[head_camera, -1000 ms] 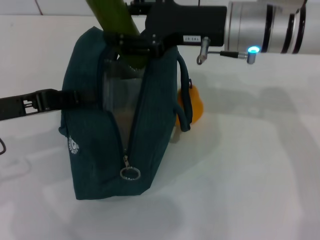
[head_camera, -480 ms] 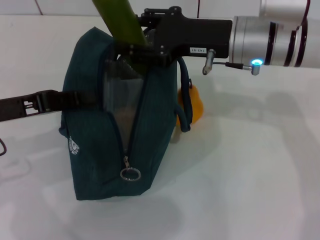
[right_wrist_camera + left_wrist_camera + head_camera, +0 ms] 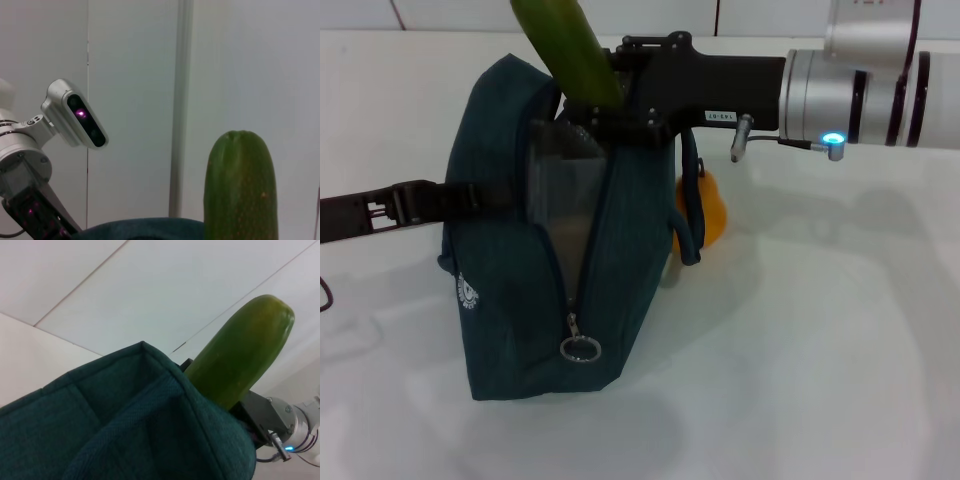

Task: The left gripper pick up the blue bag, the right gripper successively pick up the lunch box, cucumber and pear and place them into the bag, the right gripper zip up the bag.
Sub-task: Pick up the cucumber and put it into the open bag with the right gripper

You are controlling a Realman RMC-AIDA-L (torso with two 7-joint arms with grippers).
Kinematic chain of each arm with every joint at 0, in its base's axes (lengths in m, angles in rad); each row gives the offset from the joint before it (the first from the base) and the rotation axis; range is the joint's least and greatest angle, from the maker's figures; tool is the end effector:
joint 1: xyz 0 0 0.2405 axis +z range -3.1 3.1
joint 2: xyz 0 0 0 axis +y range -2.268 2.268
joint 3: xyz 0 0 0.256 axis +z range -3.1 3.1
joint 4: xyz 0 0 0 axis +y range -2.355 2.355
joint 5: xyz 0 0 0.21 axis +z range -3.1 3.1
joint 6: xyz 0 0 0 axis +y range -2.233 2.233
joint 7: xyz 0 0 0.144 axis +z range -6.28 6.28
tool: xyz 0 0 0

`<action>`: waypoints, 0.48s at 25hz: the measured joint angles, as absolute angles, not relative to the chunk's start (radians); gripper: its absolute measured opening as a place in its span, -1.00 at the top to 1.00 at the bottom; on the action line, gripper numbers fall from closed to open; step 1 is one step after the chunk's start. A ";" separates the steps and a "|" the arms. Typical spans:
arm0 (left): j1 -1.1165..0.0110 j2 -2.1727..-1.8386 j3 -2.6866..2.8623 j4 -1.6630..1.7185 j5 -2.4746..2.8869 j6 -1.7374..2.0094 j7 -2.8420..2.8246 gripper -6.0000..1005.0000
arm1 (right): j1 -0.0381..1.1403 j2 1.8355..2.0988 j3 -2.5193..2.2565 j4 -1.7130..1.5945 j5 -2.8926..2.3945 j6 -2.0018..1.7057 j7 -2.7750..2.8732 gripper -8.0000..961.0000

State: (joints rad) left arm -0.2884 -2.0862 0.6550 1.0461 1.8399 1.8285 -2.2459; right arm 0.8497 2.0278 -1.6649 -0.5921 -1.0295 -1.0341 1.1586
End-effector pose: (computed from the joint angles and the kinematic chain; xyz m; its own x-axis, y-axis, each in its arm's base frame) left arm -0.2703 0.2747 0.0753 0.2685 0.7774 0.5688 0.8409 -0.4772 0.2553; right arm 0.0830 0.3979 -0.0732 0.8227 0.0689 -0.5642 -0.0806 -0.9685 -0.2357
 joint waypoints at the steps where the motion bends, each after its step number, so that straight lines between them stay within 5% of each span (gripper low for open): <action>1: -0.288 -2.086 0.655 1.046 1.840 1.828 -2.246 0.91 | 0.850 2.028 -1.665 -0.592 -1.030 -1.034 1.158 -0.34; 12: -0.288 -2.086 0.655 1.046 1.838 1.827 -2.246 0.91 | 0.852 2.027 -1.667 -0.592 -1.030 -1.033 1.143 -0.43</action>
State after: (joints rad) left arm -0.2883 -2.0861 0.6550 1.0462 1.8377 1.8267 -2.2458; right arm 0.8523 2.0269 -1.6672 -0.5920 -1.0295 -1.0325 1.1428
